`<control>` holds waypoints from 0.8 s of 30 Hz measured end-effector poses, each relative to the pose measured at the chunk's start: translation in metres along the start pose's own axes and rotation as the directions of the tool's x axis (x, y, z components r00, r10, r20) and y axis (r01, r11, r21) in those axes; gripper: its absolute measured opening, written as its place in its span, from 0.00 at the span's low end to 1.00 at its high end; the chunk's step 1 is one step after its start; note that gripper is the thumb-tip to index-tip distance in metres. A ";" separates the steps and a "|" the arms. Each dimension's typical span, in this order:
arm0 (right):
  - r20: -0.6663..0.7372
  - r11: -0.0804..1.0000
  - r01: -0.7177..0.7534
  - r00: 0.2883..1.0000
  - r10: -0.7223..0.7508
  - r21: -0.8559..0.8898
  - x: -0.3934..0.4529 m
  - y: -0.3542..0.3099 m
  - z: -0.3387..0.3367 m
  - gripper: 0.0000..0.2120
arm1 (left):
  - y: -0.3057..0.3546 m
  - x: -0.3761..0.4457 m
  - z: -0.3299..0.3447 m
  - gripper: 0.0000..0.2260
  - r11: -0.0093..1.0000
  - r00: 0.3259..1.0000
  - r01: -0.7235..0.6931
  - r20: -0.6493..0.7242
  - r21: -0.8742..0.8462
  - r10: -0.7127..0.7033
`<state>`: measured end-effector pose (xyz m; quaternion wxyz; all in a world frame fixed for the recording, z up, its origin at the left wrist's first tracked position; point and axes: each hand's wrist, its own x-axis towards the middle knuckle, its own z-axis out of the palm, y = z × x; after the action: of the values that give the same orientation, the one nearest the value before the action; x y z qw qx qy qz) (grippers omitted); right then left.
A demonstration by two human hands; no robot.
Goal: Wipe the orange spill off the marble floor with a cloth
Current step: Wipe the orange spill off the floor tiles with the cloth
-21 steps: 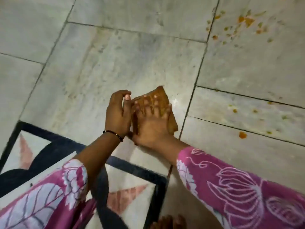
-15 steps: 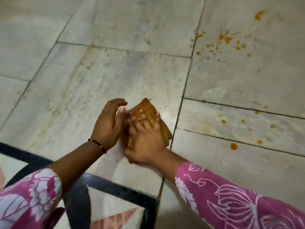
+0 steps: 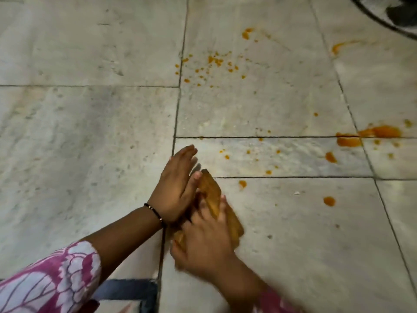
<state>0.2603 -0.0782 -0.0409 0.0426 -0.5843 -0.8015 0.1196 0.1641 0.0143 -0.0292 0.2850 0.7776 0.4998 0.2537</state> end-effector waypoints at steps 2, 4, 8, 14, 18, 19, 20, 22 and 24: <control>-0.030 0.994 -0.101 0.995 0.100 -0.042 0.030 0.028 -0.003 0.34 | 0.002 0.010 0.007 0.33 0.999 0.999 0.020 -0.031 -0.030 -0.020; -0.043 0.969 -0.246 0.969 0.245 -0.014 0.046 0.054 -0.012 0.36 | 0.000 0.012 0.011 0.32 0.999 0.999 0.019 -0.039 -0.027 -0.020; -0.045 0.989 -0.134 0.990 0.132 -0.056 0.005 0.063 -0.019 0.34 | -0.001 0.004 0.019 0.32 0.998 1.000 -0.018 0.022 0.061 0.017; -0.027 0.955 -0.283 0.959 0.282 -0.086 -0.108 0.097 -0.012 0.41 | 0.017 -0.022 0.055 0.32 0.937 0.987 -0.076 0.157 0.342 0.023; -0.104 0.795 -0.601 0.799 0.593 -0.087 -0.086 0.133 -0.022 0.38 | 0.008 -0.029 0.050 0.35 0.891 0.964 -0.163 0.259 0.424 0.053; -0.112 0.771 -0.632 0.773 0.624 -0.073 -0.067 0.135 -0.024 0.37 | 0.006 -0.029 0.049 0.35 0.877 0.957 -0.194 0.283 0.440 0.070; -0.109 0.768 -0.637 0.770 0.629 -0.063 -0.046 0.133 -0.026 0.37 | 0.004 -0.030 0.048 0.35 0.863 0.950 -0.217 0.301 0.456 0.081; -0.099 0.828 -0.556 0.830 0.549 -0.075 -0.011 0.118 -0.024 0.37 | 0.003 -0.030 0.049 0.35 0.851 0.946 -0.231 0.313 0.472 0.083; -0.069 0.911 -0.399 0.917 0.394 -0.105 -0.001 0.098 -0.022 0.37 | 0.004 -0.030 0.049 0.36 0.852 0.950 -0.213 0.303 0.477 0.068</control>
<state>0.3564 -0.0474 -0.0434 0.0016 -0.7387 -0.6708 0.0653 0.1891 -0.0243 -0.0642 0.1190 0.8871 0.4454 0.0237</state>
